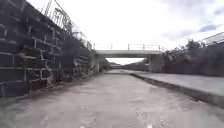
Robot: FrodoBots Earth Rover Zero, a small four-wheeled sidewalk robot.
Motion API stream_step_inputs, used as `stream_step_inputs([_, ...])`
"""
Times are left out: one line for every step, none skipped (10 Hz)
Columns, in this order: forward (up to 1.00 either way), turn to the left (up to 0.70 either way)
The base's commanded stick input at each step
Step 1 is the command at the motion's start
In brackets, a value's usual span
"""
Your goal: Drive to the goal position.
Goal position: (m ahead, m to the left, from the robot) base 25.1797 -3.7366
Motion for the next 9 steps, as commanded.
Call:
stream_step_inputs([1.0, 0.0])
stream_step_inputs([1.0, 0.0])
stream_step_inputs([1.0, 0.0])
stream_step_inputs([1.0, 0.0])
stream_step_inputs([1.0, 0.0])
stream_step_inputs([1.0, 0.0])
stream_step_inputs([1.0, 0.0])
stream_step_inputs([1.0, 0.0])
stream_step_inputs([1.0, 0.0])
